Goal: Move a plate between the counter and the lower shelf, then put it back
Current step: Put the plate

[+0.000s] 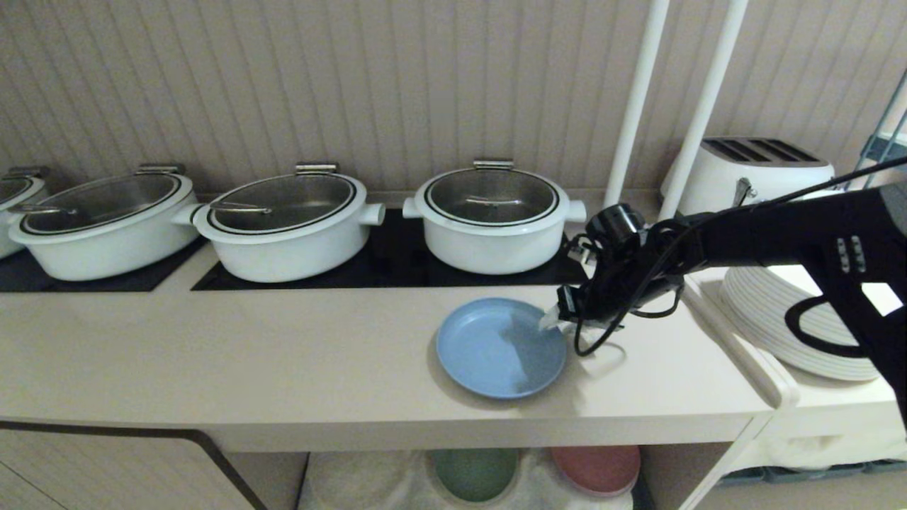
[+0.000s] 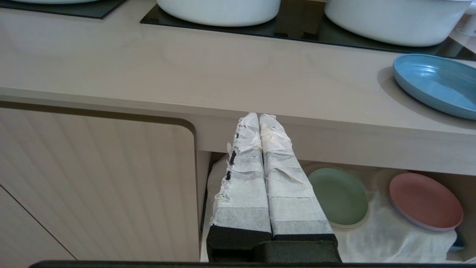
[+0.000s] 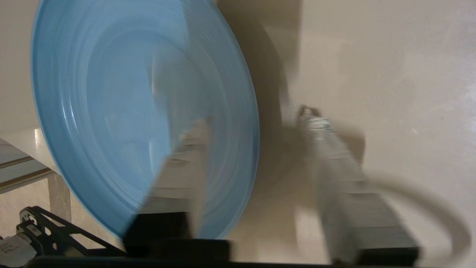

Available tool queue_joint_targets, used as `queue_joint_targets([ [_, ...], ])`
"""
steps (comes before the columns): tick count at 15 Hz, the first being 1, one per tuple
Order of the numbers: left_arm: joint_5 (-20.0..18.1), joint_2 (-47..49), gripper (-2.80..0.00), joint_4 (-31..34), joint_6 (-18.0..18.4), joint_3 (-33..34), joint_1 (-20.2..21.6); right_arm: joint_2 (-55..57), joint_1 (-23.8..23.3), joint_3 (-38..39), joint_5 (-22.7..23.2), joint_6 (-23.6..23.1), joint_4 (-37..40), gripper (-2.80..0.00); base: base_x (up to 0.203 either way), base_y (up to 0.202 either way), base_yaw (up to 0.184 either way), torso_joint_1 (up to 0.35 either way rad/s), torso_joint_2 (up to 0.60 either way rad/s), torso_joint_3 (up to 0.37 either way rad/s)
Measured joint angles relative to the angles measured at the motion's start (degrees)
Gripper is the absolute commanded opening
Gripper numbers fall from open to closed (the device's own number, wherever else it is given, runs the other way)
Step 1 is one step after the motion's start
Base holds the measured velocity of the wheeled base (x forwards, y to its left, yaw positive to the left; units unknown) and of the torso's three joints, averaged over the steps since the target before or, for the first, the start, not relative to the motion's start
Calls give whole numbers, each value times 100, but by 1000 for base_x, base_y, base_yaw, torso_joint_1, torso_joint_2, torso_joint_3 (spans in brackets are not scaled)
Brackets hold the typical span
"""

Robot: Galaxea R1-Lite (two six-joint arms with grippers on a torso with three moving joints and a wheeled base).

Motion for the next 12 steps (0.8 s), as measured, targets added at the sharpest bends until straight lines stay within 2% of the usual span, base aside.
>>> queue_joint_targets([
  [12, 1, 0, -280, 0, -3, -2, 0, -208, -2, 116, -6, 63, 146, 0, 0, 0, 0, 0, 0, 0],
])
